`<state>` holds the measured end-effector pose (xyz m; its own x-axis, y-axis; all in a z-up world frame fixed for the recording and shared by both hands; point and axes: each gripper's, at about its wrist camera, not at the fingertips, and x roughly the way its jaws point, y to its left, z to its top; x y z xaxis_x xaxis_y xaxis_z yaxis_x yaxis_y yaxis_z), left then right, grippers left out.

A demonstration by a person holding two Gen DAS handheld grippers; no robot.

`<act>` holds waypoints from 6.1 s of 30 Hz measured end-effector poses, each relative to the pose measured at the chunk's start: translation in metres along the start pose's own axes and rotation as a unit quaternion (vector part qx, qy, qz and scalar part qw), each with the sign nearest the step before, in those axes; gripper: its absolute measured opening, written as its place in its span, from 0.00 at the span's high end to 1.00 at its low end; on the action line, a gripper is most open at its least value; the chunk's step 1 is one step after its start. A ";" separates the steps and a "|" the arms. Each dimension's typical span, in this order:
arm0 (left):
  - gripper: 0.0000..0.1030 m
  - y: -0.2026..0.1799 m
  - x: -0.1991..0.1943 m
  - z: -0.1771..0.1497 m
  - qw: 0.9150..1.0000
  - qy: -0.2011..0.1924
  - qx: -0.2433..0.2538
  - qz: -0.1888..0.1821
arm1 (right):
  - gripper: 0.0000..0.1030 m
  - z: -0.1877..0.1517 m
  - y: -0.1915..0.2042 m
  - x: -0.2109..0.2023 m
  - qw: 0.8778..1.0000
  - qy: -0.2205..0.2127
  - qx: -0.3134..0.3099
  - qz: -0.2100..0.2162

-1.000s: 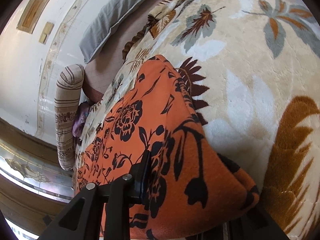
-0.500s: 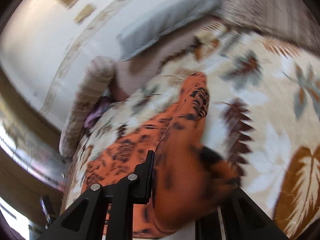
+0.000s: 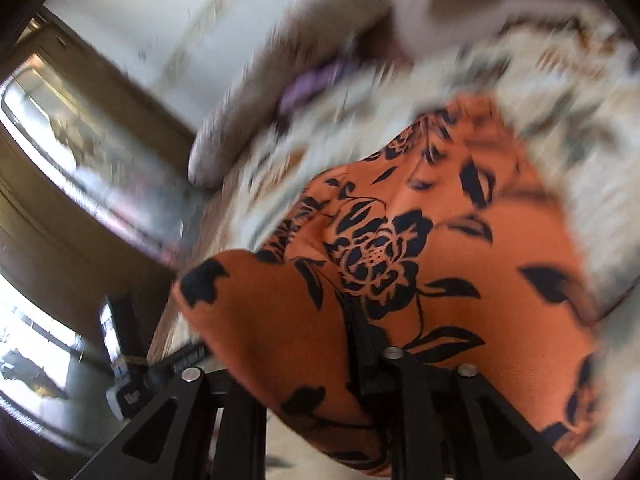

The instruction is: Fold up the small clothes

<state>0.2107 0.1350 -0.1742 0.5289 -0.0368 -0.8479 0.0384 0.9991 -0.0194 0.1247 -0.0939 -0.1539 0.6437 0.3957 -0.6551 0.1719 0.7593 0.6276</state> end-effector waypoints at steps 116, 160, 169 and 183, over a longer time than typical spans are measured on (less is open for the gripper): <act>0.29 -0.106 -0.075 -0.028 0.970 -0.105 0.177 -0.126 | 0.44 0.005 -0.077 -0.056 0.974 0.073 -0.149 -0.153; 0.18 -0.130 -0.024 -0.012 0.984 -0.035 0.159 -0.074 | 0.43 0.014 -0.089 -0.056 0.988 0.020 -0.101 -0.112; 0.18 -0.130 -0.024 -0.012 0.984 -0.035 0.159 -0.073 | 0.43 0.011 -0.088 -0.055 0.988 0.014 -0.109 -0.111; 0.18 -0.130 -0.023 -0.011 0.984 -0.034 0.158 -0.073 | 0.43 0.012 -0.089 -0.055 0.988 0.014 -0.112 -0.107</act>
<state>0.1841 0.0063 -0.1587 0.5529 -0.1924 -0.8108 0.3744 0.9266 0.0353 0.0823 -0.1897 -0.1688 0.5896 0.2257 -0.7755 0.1304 0.9209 0.3672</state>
